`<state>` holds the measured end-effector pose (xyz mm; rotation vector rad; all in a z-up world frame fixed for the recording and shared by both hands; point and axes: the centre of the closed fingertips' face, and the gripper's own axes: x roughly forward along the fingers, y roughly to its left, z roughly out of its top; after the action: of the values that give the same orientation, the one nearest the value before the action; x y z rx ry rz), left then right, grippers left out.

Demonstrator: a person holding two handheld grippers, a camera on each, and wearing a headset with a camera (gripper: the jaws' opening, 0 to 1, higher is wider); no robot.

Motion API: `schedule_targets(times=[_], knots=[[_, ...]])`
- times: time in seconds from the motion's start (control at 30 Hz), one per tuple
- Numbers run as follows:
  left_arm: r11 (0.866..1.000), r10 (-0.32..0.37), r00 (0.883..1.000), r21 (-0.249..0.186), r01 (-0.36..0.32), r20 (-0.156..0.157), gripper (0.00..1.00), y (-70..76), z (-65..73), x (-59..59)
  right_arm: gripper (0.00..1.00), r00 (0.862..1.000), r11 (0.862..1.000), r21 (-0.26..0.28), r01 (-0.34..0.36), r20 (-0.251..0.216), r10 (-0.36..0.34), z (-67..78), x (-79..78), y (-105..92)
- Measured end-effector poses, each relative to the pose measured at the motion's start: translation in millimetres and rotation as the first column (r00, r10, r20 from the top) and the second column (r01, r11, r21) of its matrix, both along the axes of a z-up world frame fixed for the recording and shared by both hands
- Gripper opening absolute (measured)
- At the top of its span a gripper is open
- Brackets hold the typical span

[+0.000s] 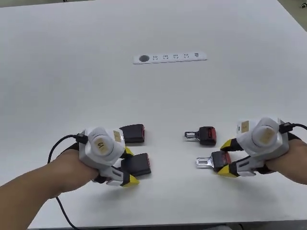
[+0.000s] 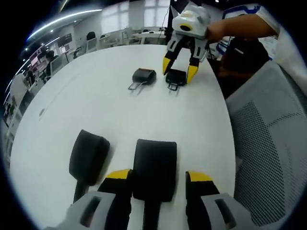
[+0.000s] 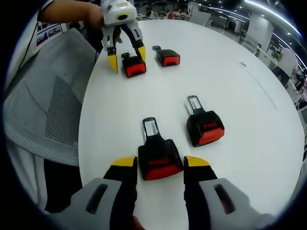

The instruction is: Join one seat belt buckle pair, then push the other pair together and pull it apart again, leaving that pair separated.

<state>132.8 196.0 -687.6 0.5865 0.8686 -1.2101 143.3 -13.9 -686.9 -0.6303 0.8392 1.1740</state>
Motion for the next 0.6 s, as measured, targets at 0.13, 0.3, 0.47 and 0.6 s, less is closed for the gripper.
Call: schedule_targets(times=[0.13,0.3,0.47,0.6], knots=[[0.999,-0.022,1.000,0.028,0.022,0.008,0.41,2.3,-4.4,1.0,0.36,1.000,1.000,-0.002,-0.024,0.004,0.024,-3.1,-1.3,3.2],[0.998,-0.045,0.999,0.044,0.044,0.015,0.38,2.2,-3.5,1.5,0.35,0.998,0.998,0.004,-0.068,0.005,0.068,-4.8,-1.8,1.7],[0.996,-0.078,0.997,0.055,0.076,0.027,0.37,2.5,-5.6,1.6,0.35,0.996,0.996,0.017,-0.092,0.001,0.092,-4.2,-0.7,1.5],[0.995,-0.076,0.997,0.065,0.075,0.023,0.34,1.2,-4.3,0.3,0.34,0.996,0.996,0.024,-0.090,0.003,0.090,-4.8,0.6,0.8]])
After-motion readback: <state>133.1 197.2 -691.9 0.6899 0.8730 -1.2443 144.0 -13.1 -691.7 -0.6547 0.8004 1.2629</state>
